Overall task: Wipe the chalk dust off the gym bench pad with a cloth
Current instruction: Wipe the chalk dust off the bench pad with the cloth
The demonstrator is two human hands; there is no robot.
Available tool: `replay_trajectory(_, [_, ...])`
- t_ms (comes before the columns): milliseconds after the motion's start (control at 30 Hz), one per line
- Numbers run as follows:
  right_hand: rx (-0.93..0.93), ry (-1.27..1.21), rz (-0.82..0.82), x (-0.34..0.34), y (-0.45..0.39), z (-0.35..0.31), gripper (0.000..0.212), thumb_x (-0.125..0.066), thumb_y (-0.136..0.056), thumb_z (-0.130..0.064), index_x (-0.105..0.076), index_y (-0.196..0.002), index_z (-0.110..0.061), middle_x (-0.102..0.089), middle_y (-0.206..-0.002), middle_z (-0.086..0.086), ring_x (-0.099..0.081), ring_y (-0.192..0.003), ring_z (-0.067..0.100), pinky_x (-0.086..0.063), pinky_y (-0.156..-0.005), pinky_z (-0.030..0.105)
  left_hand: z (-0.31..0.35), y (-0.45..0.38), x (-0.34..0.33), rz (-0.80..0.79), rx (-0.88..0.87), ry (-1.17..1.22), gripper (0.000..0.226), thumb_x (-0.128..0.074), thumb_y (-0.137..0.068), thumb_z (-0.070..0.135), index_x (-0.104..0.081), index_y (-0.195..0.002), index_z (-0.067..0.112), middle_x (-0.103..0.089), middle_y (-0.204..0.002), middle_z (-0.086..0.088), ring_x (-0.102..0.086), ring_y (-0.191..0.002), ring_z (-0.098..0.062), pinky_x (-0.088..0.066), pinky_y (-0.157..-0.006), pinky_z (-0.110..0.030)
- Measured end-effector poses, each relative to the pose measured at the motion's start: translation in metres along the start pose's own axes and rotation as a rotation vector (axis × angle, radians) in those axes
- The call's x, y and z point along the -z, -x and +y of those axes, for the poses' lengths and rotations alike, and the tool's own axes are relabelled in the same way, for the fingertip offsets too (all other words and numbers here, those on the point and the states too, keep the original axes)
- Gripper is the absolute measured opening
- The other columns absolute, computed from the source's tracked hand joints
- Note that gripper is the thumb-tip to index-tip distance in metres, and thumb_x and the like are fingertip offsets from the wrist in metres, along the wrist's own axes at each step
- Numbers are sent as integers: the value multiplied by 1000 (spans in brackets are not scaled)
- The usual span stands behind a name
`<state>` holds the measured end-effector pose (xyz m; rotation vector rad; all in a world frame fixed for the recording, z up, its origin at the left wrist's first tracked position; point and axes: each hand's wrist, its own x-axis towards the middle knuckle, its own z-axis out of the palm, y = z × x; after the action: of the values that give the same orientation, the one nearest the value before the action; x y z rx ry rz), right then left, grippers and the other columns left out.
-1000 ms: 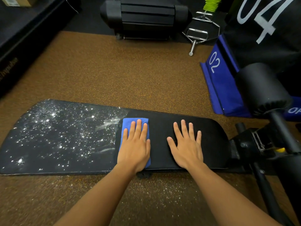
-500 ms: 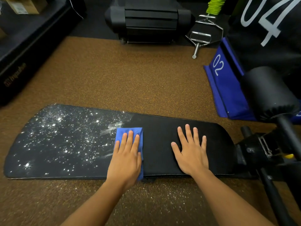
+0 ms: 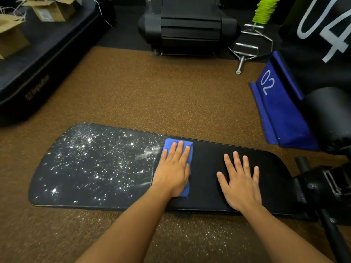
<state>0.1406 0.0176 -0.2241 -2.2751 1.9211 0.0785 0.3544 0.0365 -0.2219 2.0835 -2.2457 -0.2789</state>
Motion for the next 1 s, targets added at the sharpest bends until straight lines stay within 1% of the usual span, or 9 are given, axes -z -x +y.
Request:
replay_trajectory(67, [-7, -22, -6, 1, -1, -2, 64, -21, -96, -54, 2, -150, -31, 8, -159, 0, 14, -144, 24, 6, -113, 53, -15, -4, 2, 0, 62, -9, 62, -5, -93, 39, -3, -151, 16, 1, -160, -7, 4, -146, -24, -2, -117, -44])
replay_trajectory(133, [-30, -42, -18, 2, -2, -6, 63, -23, -96, -50, 1, -150, -29, 8, -160, 1, 14, -144, 25, 5, -114, 54, -35, -3, 4, 24, 137, -13, 67, -1, -89, 42, -5, -151, 15, -1, -160, -8, 2, -146, -25, -3, -116, -44])
replay_trajectory(200, [-39, -61, -29, 3, -4, -12, 63, -24, -96, -46, 2, -150, -28, 9, -160, 2, 14, -144, 24, 4, -114, 56, -53, 5, 5, 44, 164, 6, 75, 5, -83, 44, -9, -151, 14, -4, -160, -8, -1, -146, -26, -6, -116, -45])
replay_trajectory(267, [-13, -70, -31, 3, -3, -17, 62, -24, -96, -42, 2, -151, -28, 9, -160, 1, 14, -144, 24, 3, -115, 56, -64, 18, 4, 62, 167, 35, 75, 3, -84, 44, -11, -150, 14, -7, -159, -9, -2, -146, -26, -7, -116, -46])
replay_trajectory(400, [48, -92, -8, 4, -5, -29, 62, -21, -97, -49, 1, -151, -27, 8, -160, 1, 13, -145, 24, 4, -115, 55, -59, 56, 0, 90, 187, 55, 70, -2, -88, 43, -11, -151, 13, -6, -159, -8, -1, -146, -25, -4, -116, -43])
replay_trajectory(500, [50, -65, -25, 1, -8, -39, 64, -16, -96, -56, 3, -151, -28, 10, -159, 2, 15, -144, 26, 7, -113, 58, -40, 78, -5, 90, 168, 70, 65, -6, -91, 42, -9, -151, 15, -1, -159, -6, 5, -146, -23, -1, -116, -42])
replay_trajectory(600, [24, -44, -24, -3, -9, -44, 65, -15, -95, -57, 5, -150, -29, 12, -159, 2, 17, -143, 28, 7, -112, 60, -25, 78, -7, 68, 131, 62, 64, -8, -93, 41, -6, -151, 15, 2, -158, -6, 7, -145, -25, 2, -116, -42])
replay_trajectory(833, [-7, -38, -33, -4, -11, -52, 64, -17, -96, -53, 5, -150, -29, 11, -159, 1, 17, -144, 28, 6, -111, 62, -23, 25, -3, -10, -51, -39, 70, 4, -87, 43, -1, -151, 17, 4, -160, -6, 6, -146, -25, -1, -117, -45])
replay_trajectory(1000, [-18, -30, -34, -4, -10, -55, 63, -15, -96, -53, 8, -149, -30, 13, -159, 1, 18, -143, 27, 6, -112, 61, -35, -6, 3, -25, -101, -75, 74, 8, -83, 44, -4, -151, 18, 0, -160, -5, 3, -146, -24, -2, -116, -43])
